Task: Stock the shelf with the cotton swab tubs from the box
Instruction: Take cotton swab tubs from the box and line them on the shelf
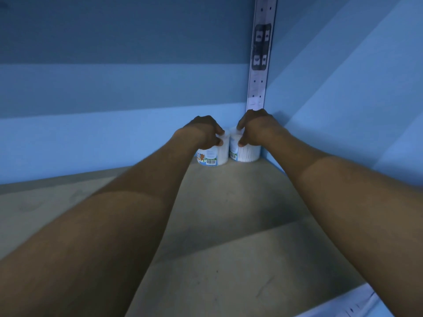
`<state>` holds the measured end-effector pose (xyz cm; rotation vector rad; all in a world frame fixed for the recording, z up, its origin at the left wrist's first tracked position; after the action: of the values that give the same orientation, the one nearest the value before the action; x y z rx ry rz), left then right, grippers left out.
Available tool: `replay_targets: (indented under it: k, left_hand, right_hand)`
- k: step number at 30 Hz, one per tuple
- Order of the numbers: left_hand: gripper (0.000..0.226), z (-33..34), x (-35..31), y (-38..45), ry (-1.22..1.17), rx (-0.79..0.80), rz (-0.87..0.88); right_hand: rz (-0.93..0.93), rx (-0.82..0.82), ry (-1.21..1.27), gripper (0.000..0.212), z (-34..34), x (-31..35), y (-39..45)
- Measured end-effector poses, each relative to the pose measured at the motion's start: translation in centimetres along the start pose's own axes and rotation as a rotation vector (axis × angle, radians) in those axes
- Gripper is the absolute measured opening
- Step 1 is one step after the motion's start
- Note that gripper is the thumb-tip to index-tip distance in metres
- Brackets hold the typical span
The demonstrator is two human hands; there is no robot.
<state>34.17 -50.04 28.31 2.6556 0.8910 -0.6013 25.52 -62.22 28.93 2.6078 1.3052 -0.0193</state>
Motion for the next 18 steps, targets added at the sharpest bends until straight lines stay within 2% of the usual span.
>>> replay_targets:
  k: [6, 10, 12, 15, 18]
  left_hand:
    - [0.049, 0.7, 0.3, -0.8, 0.009, -0.007, 0.016]
    - [0.068, 1.8, 0.8, -2.7, 0.084, 0.12, 0.022]
    - [0.075, 1.4, 0.8, -4.0, 0.054, 0.082, 0.034]
    - [0.074, -0.1, 0.9, -6.5, 0.013, 0.009, 0.055]
    - [0.067, -1.8, 1.2, -9.6, 0.007, -0.021, 0.04]
  right_hand:
    - [0.013, -0.007, 0.008, 0.063, 0.9, 0.0, 0.4]
    - [-0.024, 0.072, 0.038, 0.085, 1.7, 0.8, -0.9]
    - [-0.026, 0.047, 0.087, 0.091, 1.2, 0.8, -1.8]
    - [-0.043, 0.018, 0.164, 0.081, 0.4, 1.0, -4.1]
    - [-0.069, 0.025, 0.231, 0.055, -0.4, 1.3, -7.6]
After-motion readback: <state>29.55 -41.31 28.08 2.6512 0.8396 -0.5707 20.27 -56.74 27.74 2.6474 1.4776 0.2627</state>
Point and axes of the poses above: each hand's wrist, its own y-axis towards the middle knuckle, its own z-axis out of the palm, x = y × z, the point moved 4 cm from there along y, towards the middle knuckle, and after that the axes turned 13 degrees about -y, right-handed, at the moved point
